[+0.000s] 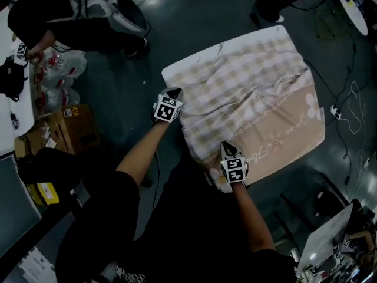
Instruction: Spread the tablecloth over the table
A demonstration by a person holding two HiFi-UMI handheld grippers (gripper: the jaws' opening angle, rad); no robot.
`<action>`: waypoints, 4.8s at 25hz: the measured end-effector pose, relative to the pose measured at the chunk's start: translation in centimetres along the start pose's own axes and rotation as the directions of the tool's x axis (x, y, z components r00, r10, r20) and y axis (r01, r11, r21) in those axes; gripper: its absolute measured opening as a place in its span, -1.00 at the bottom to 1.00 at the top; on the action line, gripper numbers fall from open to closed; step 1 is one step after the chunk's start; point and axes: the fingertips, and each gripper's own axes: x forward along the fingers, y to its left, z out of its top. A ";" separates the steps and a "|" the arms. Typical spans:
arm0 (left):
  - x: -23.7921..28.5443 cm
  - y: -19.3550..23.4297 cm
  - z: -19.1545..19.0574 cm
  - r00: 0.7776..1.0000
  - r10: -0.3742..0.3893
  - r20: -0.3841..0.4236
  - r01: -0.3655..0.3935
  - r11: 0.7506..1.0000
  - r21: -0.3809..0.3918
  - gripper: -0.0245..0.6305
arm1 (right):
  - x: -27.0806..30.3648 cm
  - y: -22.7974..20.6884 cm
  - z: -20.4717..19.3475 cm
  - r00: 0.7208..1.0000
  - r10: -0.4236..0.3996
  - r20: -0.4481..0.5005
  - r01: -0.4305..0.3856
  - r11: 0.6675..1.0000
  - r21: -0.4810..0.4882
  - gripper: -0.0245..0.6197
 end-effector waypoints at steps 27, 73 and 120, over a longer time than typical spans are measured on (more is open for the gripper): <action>2.0 2.8 3.5 0.997 -0.060 0.048 0.055 0.993 0.107 -0.87 | 2.6 1.3 -1.6 0.999 0.025 -0.042 -0.025 1.000 0.018 -0.83; -9.5 -38.8 -1.6 0.960 0.036 0.278 0.035 0.968 -0.248 -0.87 | -21.5 -10.9 -9.5 0.932 0.187 0.311 -0.170 0.982 -0.082 -0.86; 19.5 -70.2 26.6 0.953 0.094 0.288 0.050 0.889 -0.455 -0.87 | -29.2 -63.1 -4.5 0.912 0.393 0.119 -0.347 0.893 -0.287 -0.86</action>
